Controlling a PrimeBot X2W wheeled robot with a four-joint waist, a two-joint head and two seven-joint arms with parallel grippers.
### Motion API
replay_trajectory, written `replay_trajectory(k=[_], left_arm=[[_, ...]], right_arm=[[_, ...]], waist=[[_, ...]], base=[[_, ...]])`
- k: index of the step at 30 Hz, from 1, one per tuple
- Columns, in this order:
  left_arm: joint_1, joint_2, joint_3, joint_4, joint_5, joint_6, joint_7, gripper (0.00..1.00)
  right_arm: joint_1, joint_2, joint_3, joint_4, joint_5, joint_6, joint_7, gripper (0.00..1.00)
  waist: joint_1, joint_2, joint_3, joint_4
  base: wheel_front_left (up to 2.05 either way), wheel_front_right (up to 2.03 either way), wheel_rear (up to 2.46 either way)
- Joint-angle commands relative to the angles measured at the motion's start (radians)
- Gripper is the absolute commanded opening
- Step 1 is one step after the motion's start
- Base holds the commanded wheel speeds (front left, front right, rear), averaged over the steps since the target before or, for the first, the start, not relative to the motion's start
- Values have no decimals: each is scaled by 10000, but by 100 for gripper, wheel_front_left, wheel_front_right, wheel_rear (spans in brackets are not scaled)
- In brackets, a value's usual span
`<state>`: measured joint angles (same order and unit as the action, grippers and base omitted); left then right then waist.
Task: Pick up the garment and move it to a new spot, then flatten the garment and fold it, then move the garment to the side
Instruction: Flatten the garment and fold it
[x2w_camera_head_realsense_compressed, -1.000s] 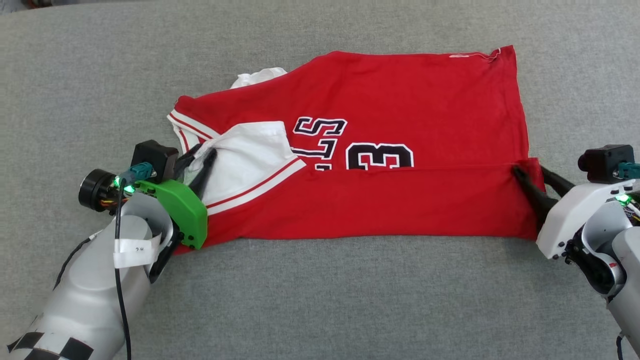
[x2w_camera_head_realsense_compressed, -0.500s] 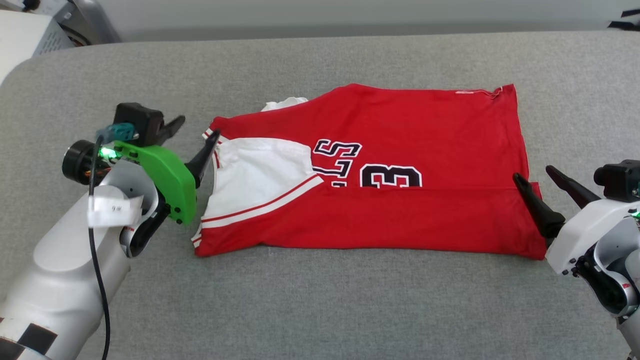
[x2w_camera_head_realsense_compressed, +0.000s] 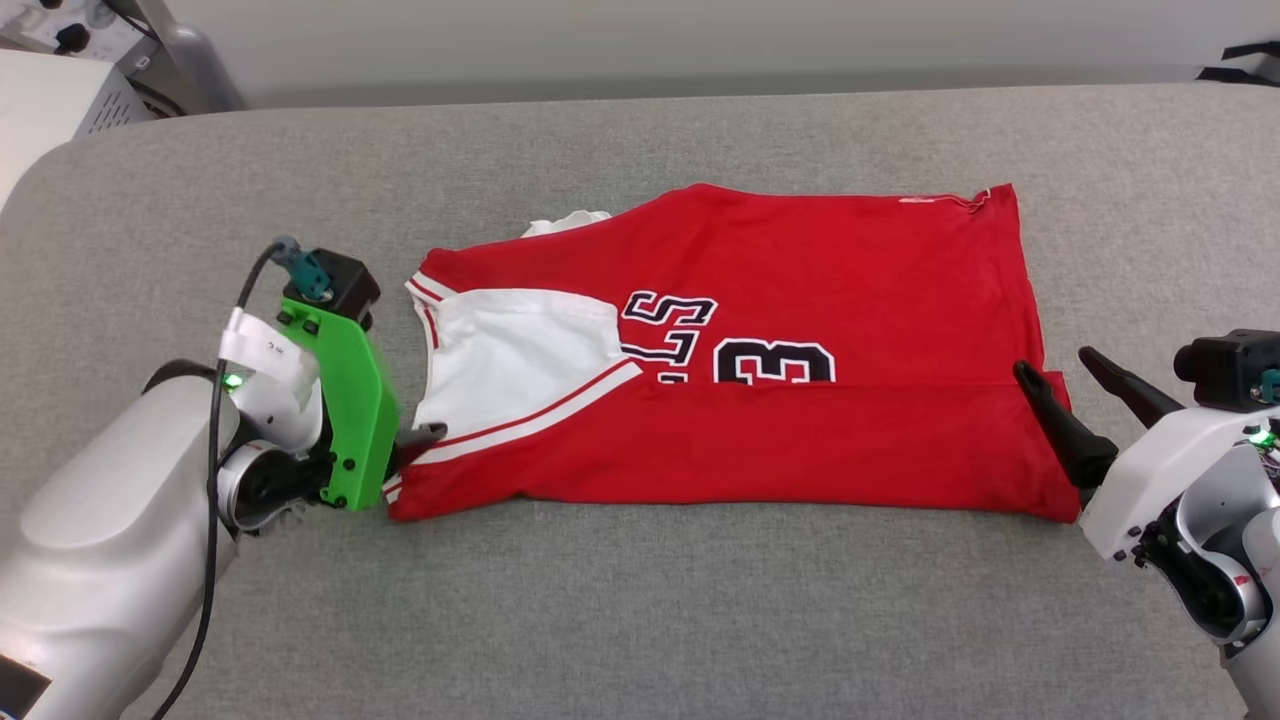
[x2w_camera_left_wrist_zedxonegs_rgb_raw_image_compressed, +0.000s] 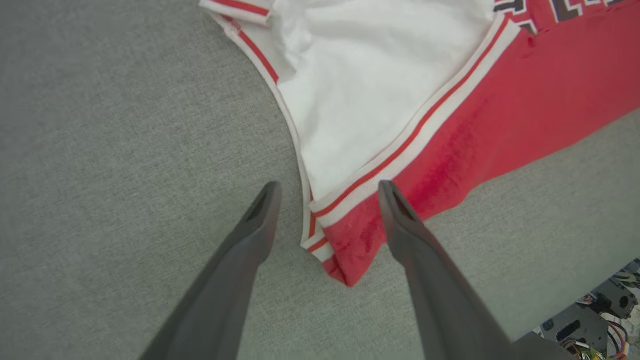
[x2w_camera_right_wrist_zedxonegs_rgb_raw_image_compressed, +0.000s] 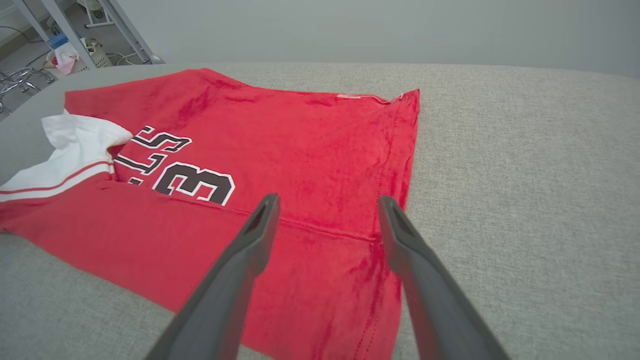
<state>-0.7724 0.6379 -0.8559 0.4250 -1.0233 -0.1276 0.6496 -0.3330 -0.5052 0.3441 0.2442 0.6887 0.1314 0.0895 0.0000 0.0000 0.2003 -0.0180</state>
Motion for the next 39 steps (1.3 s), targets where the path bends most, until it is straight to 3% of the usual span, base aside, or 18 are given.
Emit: replay_trajectory(k=[1,9,17,18,19,20,26,31,39], left_arm=[[22,89,-111,-40,-88,-26,226,100],[313,82,-645,478,6,13,867,100],[727,-173,-1050,1103,-47,-12,751,100],[758,-198,-1086,1149,-47,-15,684,82],[782,-218,-1113,1193,-48,-18,565,35],[794,-227,-1119,1223,-64,-21,463,0],[674,74,-1187,705,-187,-27,-306,0],[631,595,-1223,-248,-273,-29,-1039,0],[633,893,-1280,-1237,54,-10,-1698,0]], right_arm=[[85,90,-43,-79,-95,-7,55,100],[-131,260,5,-113,-130,-7,179,100],[-276,331,107,-9,-114,-7,162,100],[-287,319,105,3,-104,-7,162,100],[-310,297,101,10,-97,-7,168,100],[-332,274,95,8,-95,-7,174,100],[-517,-122,72,-206,-201,-7,330,100],[-865,-808,128,-669,-311,-7,1062,100],[-1266,-2064,677,-1425,444,-7,4047,100]], waist=[[0,0,99,-88],[0,0,450,-350],[0,0,596,-471],[0,0,588,-469],[0,0,571,-468],[0,0,552,-462],[0,0,297,-346],[0,0,119,-234],[0,0,36,28]], base=[[0,0,0],[0,0,0],[0,0,0],[0,0,0],[0,0,0],[0,0,0],[0,0,0],[0,0,0],[0,0,0]])
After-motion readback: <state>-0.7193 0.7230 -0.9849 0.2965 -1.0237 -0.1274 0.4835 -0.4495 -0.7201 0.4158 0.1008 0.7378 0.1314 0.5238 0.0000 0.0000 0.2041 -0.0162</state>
